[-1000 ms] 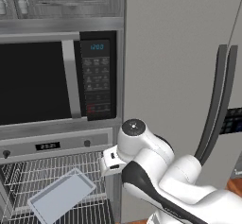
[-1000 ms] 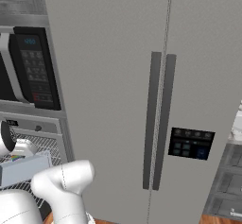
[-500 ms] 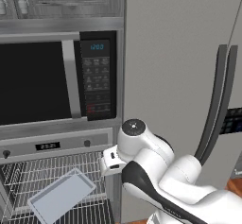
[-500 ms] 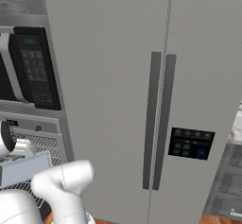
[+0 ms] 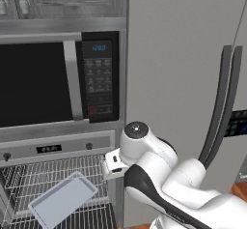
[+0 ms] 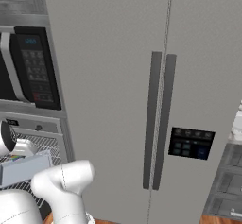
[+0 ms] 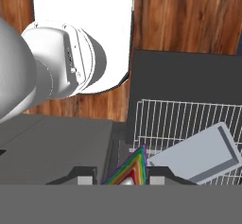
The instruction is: Take the baked cake out of the oven and place it on the plate for cooling. Then close the oven door.
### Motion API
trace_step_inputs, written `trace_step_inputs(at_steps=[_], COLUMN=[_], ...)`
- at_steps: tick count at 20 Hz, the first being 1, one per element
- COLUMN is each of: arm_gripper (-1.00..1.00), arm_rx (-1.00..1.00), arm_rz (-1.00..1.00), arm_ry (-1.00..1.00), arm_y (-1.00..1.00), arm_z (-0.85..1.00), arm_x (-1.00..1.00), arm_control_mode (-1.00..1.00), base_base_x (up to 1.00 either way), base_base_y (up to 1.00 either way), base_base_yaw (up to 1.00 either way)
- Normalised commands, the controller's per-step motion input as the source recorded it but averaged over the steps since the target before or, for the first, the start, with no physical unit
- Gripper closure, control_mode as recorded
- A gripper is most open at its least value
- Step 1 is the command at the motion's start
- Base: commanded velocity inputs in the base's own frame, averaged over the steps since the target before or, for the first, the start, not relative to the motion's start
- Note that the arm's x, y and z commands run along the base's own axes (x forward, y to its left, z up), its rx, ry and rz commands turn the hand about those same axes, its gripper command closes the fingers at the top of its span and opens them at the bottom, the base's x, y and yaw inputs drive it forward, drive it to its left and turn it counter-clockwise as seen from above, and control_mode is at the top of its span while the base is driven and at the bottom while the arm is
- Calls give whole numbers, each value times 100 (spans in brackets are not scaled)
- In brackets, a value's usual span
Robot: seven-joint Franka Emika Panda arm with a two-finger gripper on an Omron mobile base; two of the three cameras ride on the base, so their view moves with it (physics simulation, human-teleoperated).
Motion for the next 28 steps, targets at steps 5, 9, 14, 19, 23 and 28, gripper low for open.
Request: trace_step_inputs(at_steps=[5,9,14,19,23,28], arm_gripper=[100,100,100,100,100,100], arm_rx=[0,0,0,0,0,0], arm_rz=[0,0,0,0,0,0], arm_ry=[0,0,0,0,0,0], arm_y=[0,0,0,0,0,0], arm_z=[0,0,0,0,0,0], arm_x=[0,0,0,0,0,0], arm_control_mode=[100,100,100,100,100,100], base_base_x=[-53,-13,-1,-4,-19,-14], base_base_y=[-24,-55,-79,-80,-80,-77], base_base_yaw=[9,-4,0,0,-2,-6])
